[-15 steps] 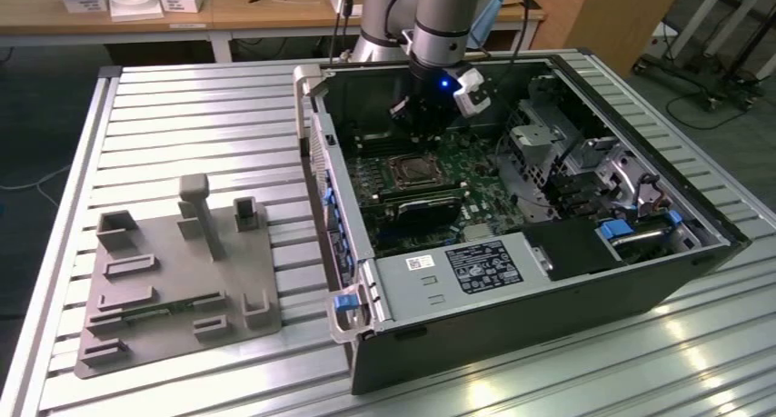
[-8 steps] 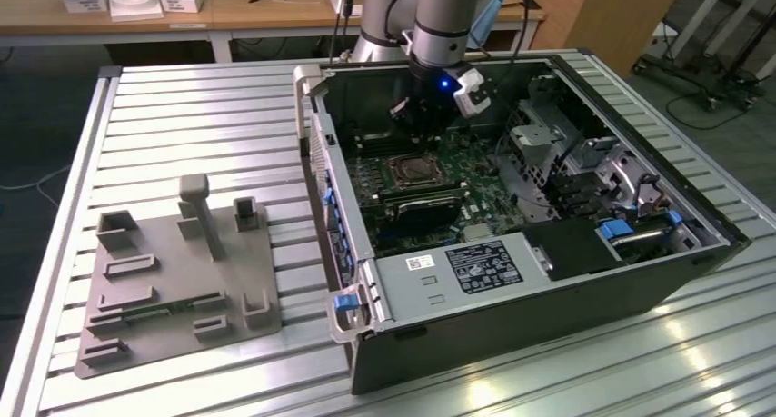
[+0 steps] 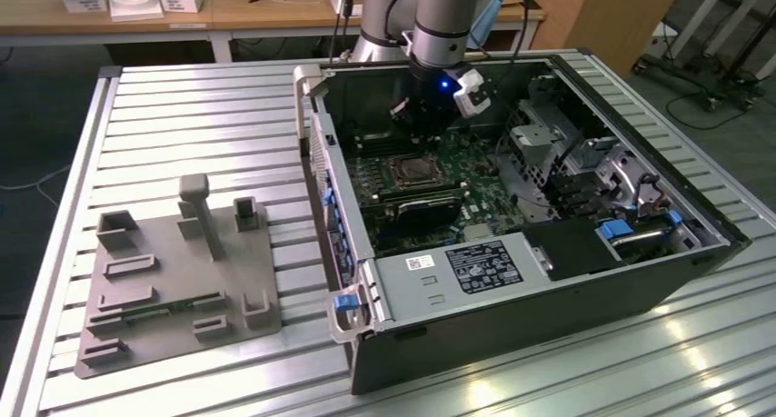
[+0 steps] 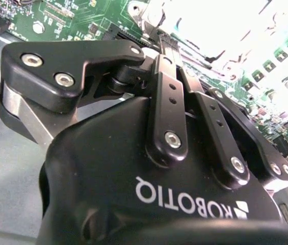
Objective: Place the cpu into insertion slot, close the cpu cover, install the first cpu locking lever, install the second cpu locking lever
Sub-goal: 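Install the first cpu locking lever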
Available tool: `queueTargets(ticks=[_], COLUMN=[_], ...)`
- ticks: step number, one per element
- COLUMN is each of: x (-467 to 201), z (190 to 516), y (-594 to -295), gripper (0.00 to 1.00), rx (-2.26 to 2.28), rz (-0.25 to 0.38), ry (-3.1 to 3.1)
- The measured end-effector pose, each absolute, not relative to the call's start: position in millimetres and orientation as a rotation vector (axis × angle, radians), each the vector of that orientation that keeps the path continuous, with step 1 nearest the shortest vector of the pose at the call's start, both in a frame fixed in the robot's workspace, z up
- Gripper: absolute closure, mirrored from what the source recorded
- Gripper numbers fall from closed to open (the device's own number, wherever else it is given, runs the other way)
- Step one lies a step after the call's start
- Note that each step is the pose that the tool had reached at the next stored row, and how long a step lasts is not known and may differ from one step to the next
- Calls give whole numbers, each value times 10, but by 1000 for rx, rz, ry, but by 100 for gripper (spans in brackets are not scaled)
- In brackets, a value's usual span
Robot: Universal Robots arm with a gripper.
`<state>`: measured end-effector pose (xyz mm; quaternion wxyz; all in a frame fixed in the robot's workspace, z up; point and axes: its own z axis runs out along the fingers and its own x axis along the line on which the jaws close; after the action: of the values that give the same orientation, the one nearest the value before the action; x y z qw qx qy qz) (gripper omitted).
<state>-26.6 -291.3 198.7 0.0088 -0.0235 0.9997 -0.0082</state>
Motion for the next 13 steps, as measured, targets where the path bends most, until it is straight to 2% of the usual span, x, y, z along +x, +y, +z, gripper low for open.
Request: queueTargets(ticks=[13], x=[-267], z=[2090], y=[-2913], gripper=[90], rx=[-73], rz=[-24], ry=[3123])
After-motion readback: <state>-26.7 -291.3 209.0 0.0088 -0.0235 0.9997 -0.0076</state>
